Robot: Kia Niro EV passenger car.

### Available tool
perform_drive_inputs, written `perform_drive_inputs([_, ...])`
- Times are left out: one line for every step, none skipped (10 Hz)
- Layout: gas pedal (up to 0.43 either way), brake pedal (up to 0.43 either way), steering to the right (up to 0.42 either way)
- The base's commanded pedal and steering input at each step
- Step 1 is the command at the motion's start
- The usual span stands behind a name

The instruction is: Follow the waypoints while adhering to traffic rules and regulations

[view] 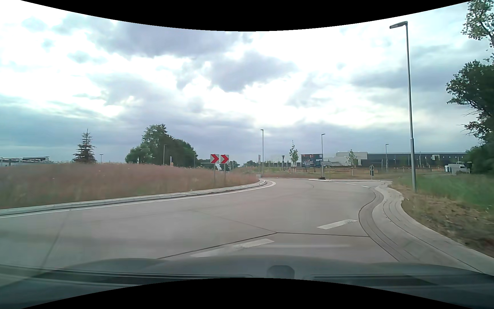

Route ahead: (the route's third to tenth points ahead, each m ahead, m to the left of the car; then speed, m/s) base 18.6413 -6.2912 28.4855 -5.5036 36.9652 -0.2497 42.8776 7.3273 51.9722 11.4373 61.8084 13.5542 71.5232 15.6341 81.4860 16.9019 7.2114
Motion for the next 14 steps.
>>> perform_drive_inputs([0.008,0.000,0.076])
perform_drive_inputs([0.000,0.000,0.082])
perform_drive_inputs([0.008,0.000,0.086])
perform_drive_inputs([0.028,0.000,0.090])
perform_drive_inputs([0.028,0.000,0.094])
perform_drive_inputs([0.039,0.000,0.101])
perform_drive_inputs([0.067,0.000,0.106])
perform_drive_inputs([0.087,0.000,0.108])
perform_drive_inputs([0.087,0.000,0.108])
perform_drive_inputs([0.087,0.000,0.107])
perform_drive_inputs([0.098,0.000,0.106])
perform_drive_inputs([0.098,0.000,0.102])
perform_drive_inputs([0.098,0.000,0.087])
perform_drive_inputs([0.098,0.000,0.076])
